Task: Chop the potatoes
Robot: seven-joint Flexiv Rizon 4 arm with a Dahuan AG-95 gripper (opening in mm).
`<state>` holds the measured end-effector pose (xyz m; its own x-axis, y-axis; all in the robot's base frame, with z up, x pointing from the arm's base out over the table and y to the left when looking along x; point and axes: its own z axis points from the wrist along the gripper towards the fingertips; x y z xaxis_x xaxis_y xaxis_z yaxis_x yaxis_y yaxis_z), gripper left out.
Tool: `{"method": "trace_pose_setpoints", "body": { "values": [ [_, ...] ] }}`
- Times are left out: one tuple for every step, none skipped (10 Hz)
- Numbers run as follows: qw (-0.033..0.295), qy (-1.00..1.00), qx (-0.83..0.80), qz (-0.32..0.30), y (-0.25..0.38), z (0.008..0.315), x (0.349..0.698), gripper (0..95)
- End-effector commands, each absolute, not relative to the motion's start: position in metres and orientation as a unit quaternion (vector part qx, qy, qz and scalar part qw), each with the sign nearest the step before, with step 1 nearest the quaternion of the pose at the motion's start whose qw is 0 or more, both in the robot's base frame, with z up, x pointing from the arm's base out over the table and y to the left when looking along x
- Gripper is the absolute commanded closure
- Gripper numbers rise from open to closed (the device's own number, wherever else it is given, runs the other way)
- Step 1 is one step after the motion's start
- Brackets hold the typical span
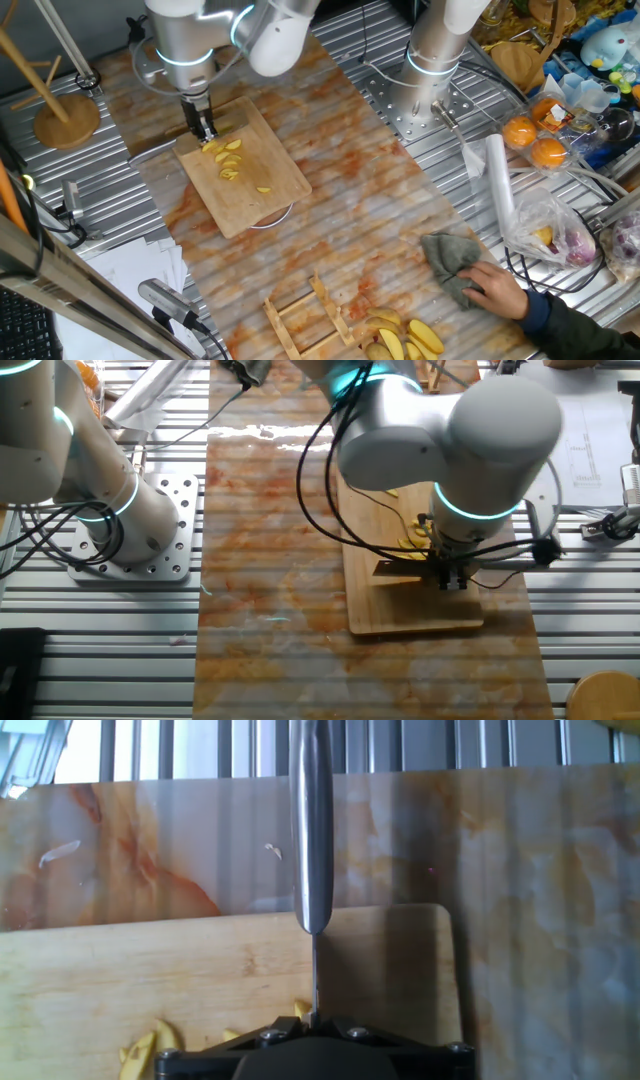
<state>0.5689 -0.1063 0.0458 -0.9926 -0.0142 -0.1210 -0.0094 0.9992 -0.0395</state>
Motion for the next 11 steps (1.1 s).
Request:
{"method": "trace_pose_setpoints", "body": {
  "values": [
    [0.079,0.997,-0.005,-0.015,-0.107,0.031,0.571,95.0],
    [0.081,0.997,-0.008,-0.016,-0.107,0.031,0.571,95.0],
    [0.079,0.997,-0.009,-0.016,-0.107,0.031,0.571,95.0],
    [0.075,0.997,-0.009,-0.016,-0.107,0.031,0.571,95.0],
    [0.072,0.997,-0.009,-0.016,-0.108,0.030,0.571,95.0],
    [0.074,0.997,-0.008,-0.015,-0.108,0.026,0.572,95.0],
    [0.077,0.997,-0.008,-0.015,-0.109,0.020,0.573,95.0],
    [0.077,0.997,-0.008,-0.016,-0.109,0.019,0.573,95.0],
    [0.079,0.997,-0.009,-0.016,-0.109,0.021,0.573,95.0],
    [0.090,0.996,-0.005,-0.016,-0.109,0.022,0.573,95.0],
    [0.095,0.995,-0.004,-0.016,-0.109,0.023,0.573,95.0]
  ]
}}
